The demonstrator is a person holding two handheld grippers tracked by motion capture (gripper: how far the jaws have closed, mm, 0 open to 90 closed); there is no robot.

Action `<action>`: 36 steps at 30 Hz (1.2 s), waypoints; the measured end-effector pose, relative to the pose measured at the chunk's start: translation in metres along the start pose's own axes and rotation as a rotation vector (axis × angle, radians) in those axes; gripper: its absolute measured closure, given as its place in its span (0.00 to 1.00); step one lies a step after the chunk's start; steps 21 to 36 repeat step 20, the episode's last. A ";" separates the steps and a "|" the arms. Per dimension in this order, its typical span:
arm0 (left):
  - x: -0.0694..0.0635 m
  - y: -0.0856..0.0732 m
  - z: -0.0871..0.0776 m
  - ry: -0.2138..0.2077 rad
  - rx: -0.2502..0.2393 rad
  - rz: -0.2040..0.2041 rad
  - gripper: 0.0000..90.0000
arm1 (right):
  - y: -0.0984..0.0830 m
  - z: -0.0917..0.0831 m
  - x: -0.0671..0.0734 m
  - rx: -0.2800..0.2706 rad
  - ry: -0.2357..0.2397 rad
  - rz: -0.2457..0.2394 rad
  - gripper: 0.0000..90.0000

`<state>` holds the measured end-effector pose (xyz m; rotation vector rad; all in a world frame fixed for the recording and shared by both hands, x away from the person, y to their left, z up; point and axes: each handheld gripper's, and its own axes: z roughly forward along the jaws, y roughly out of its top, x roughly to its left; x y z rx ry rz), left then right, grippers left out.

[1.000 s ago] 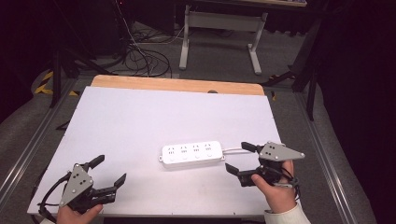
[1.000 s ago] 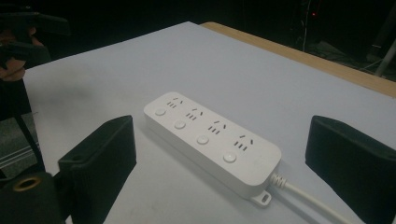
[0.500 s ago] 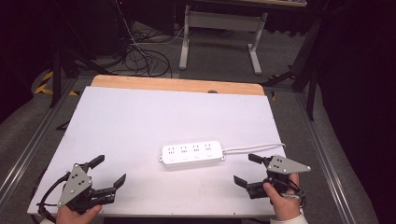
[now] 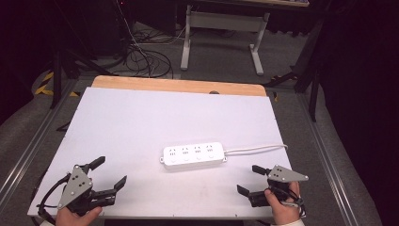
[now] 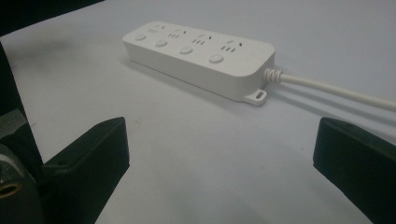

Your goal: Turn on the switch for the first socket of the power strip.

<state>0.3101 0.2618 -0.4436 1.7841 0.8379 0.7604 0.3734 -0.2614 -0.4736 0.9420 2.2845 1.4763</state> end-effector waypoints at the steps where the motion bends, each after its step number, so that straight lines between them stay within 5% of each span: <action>1: 0.000 0.000 0.000 0.000 0.001 0.000 0.15 | -0.002 0.000 0.000 0.007 -0.004 0.002 0.05; 9: 0.000 -0.002 0.003 0.009 0.005 -0.008 0.16 | -0.010 0.004 0.003 0.068 -0.017 -0.015 0.05; 20: 0.005 -0.006 0.005 0.028 0.003 -0.012 0.15 | -0.006 -0.002 0.003 -0.032 -0.034 -0.054 0.05; 36: 0.005 -0.006 0.005 0.028 0.003 -0.012 0.15 | -0.006 -0.002 0.003 -0.032 -0.034 -0.054 0.05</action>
